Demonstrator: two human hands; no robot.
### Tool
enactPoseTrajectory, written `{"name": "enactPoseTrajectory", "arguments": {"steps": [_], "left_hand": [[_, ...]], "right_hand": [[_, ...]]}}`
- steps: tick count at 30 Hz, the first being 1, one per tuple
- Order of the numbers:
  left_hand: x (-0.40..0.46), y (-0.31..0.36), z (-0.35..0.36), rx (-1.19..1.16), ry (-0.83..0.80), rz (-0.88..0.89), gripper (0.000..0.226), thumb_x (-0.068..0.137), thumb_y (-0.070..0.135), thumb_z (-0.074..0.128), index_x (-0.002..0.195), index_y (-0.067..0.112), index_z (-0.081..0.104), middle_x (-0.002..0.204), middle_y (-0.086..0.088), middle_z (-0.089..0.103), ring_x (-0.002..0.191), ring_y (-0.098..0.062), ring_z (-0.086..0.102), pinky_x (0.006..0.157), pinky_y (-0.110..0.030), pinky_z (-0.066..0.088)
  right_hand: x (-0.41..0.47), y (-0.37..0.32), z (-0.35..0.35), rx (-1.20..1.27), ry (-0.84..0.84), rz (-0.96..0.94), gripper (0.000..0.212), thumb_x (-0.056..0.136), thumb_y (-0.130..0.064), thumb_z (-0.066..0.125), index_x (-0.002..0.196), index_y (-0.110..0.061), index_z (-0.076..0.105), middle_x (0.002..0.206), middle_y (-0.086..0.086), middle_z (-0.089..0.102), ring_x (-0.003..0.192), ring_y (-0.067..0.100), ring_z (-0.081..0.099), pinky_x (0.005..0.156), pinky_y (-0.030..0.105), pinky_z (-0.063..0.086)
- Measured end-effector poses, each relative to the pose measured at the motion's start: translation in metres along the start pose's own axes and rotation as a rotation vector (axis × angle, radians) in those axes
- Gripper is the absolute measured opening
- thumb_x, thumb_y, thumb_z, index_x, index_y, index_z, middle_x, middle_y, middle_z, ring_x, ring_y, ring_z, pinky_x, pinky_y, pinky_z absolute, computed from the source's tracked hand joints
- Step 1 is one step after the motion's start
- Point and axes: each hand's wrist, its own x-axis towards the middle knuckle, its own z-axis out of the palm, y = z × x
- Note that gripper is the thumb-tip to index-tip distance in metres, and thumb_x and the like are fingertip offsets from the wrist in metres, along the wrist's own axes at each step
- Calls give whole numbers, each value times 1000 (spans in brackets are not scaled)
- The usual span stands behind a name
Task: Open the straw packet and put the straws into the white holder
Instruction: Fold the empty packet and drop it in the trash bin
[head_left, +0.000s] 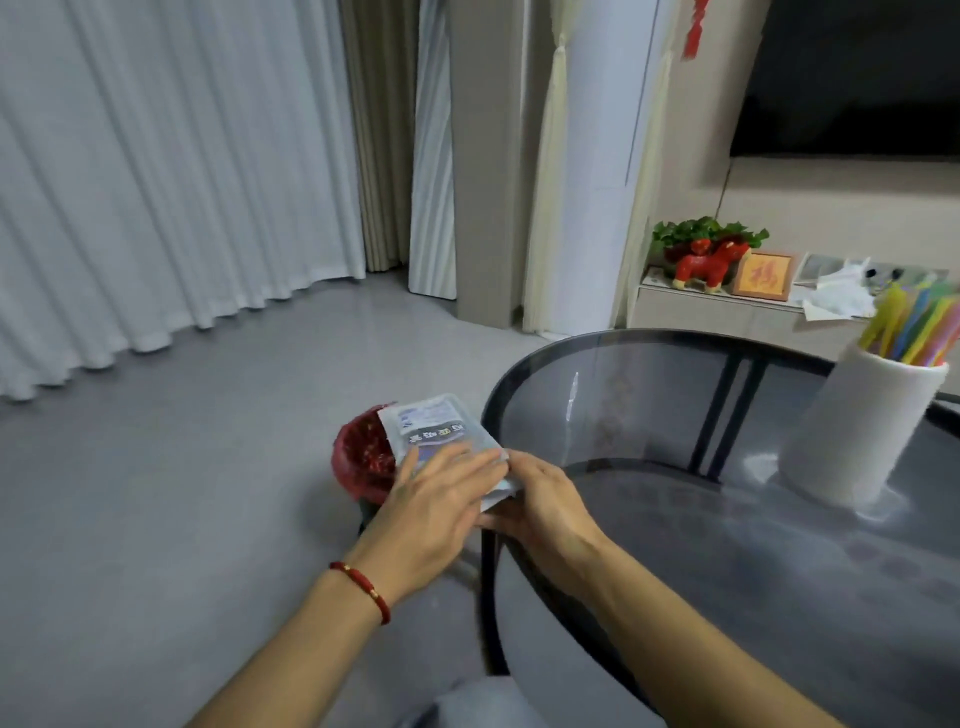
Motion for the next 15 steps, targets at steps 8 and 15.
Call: {"name": "enactPoseTrajectory", "arguments": {"steps": [8, 15], "left_hand": [[9, -101, -10, -99, 48, -208, 44, 103, 11, 45, 139, 34, 56, 154, 5, 45, 141, -16, 37, 119, -33, 25], [58, -158, 23, -239, -119, -382, 42, 102, 13, 42, 136, 30, 60, 136, -1, 61, 126, -18, 53, 107, -33, 41]], "right_hand": [[64, 16, 62, 88, -22, 155, 40, 113, -27, 37, 122, -1, 66, 105, 21, 77, 90, 33, 76, 77, 38, 65], [74, 48, -4, -953, 22, -416, 28, 107, -22, 48, 129, -22, 65, 122, -7, 66, 99, -2, 62, 84, 9, 50]]}}
